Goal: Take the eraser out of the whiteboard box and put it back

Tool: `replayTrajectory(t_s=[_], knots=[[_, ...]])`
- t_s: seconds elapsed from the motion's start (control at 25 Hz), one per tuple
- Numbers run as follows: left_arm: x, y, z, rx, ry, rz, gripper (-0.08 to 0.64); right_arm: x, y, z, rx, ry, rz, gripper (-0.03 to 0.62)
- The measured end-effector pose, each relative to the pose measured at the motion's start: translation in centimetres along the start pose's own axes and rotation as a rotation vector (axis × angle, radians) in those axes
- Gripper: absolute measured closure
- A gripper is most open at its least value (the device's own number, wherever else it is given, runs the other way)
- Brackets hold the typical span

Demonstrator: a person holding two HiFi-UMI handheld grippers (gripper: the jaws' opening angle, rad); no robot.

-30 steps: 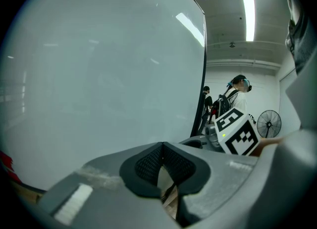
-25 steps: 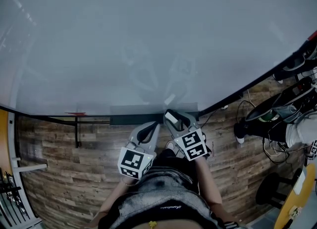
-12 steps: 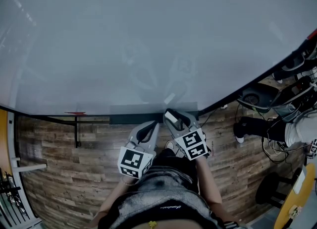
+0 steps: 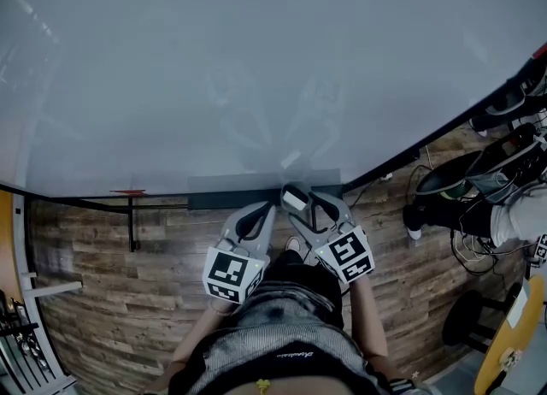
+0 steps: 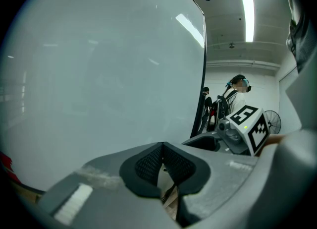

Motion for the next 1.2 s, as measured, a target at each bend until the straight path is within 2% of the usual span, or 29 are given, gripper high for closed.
replayTrajectory(t_s=[0.4,0.68,0.92,1.08,1.2], knots=[[-0.3,-0.4,-0.1,-0.003,-0.001,-0.008,0.560,0.2,0.9,0.7,0.008,-0.020,0.007,0.347],[-0.6,-0.3,0.2,0.017,-0.023,-0.001,0.560,0.0,1.4,0.9,0.017,-0.057,-0.024,0.456],[-0.2,-0.5,0.2,0.018,-0.056,0.005,0.560,0.9,1.9,1.2,0.024,-0.151,-0.045,0.556],[0.6,-0.7,0.2,0.022,-0.087,-0.003,0.560,2.3,2.6,1.8,0.034,-0.212,-0.050,0.589],[1.6,-0.6,0.5,0.034,-0.116,-0.026,0.560,3.6,3.2,2.3,0.049,-0.269,-0.037,0.589]])
Point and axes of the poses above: the fingertips, and each gripper's own axes: z backward along the fingers, y to its left, x out of its top, the point moved 7 cm from there along z, backward along the fingers, and after that the axes turned 15 degrees about -z, right-handed, at the moved point
